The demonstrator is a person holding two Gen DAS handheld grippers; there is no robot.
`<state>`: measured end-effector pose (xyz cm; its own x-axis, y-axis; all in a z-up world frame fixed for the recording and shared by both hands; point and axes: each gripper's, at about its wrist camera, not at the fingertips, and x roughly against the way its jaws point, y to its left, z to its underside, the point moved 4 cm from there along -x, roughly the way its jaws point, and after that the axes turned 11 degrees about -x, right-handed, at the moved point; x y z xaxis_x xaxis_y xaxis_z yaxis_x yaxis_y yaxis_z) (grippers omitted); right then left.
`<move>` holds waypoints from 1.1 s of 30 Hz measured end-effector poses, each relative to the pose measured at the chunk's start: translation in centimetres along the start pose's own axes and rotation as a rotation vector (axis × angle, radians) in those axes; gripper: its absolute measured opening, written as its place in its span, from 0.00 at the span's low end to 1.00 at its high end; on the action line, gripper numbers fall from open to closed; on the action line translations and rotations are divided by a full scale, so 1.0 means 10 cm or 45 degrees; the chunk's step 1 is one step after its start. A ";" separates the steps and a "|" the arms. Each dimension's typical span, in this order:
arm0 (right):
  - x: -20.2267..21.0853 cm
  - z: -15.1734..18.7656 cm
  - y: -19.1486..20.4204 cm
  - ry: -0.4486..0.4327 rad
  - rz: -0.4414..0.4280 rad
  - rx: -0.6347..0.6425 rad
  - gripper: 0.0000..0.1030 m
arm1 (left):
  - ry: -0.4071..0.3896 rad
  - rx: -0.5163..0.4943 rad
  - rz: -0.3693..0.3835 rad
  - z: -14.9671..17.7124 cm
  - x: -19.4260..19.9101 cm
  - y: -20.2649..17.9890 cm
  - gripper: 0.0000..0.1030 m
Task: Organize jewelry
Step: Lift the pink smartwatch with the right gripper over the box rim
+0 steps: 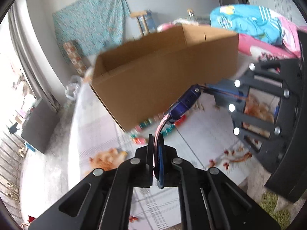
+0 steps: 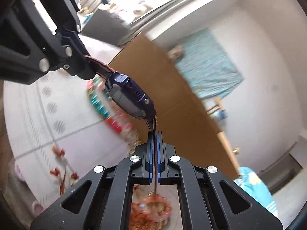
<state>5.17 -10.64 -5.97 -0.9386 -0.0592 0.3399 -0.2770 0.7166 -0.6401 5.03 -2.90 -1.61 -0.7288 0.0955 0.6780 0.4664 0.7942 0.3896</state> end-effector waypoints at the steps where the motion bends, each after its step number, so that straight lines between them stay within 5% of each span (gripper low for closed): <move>1: 0.03 -0.04 -0.04 -0.017 0.026 -0.022 0.01 | -0.022 -0.002 -0.017 -0.04 0.06 0.01 0.04; 4: 0.13 -0.17 -0.21 -0.056 0.066 -0.103 0.01 | -0.088 -0.006 -0.045 -0.19 0.22 0.05 0.04; 9: 0.29 -0.40 -0.80 -0.102 0.092 -0.233 0.01 | -0.228 0.041 0.055 -0.59 0.55 0.26 0.04; 13: 0.11 -0.71 -1.15 -0.067 0.019 -0.290 0.01 | -0.219 0.049 0.099 -0.98 0.52 0.46 0.04; 19: -0.79 -0.92 -1.53 0.347 -0.402 -0.462 0.01 | 0.042 0.125 0.307 -1.42 -0.16 0.83 0.04; 24: -1.61 -0.76 -1.27 0.729 -0.632 -0.505 0.01 | 0.288 0.138 0.376 -1.51 -0.97 0.97 0.04; 30: -2.20 -0.52 -1.05 1.042 -0.754 -0.544 0.03 | 0.477 0.070 0.358 -1.53 -1.50 1.01 0.09; 33: -2.47 -0.47 -1.01 1.092 -0.712 -0.539 0.08 | 0.482 0.083 0.361 -1.57 -1.57 1.06 0.33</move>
<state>32.10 -13.12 -4.70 -0.2038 -0.0649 0.9769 -0.3711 0.9285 -0.0158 29.30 -5.41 1.61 -0.3376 0.0983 0.9361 0.5797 0.8053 0.1245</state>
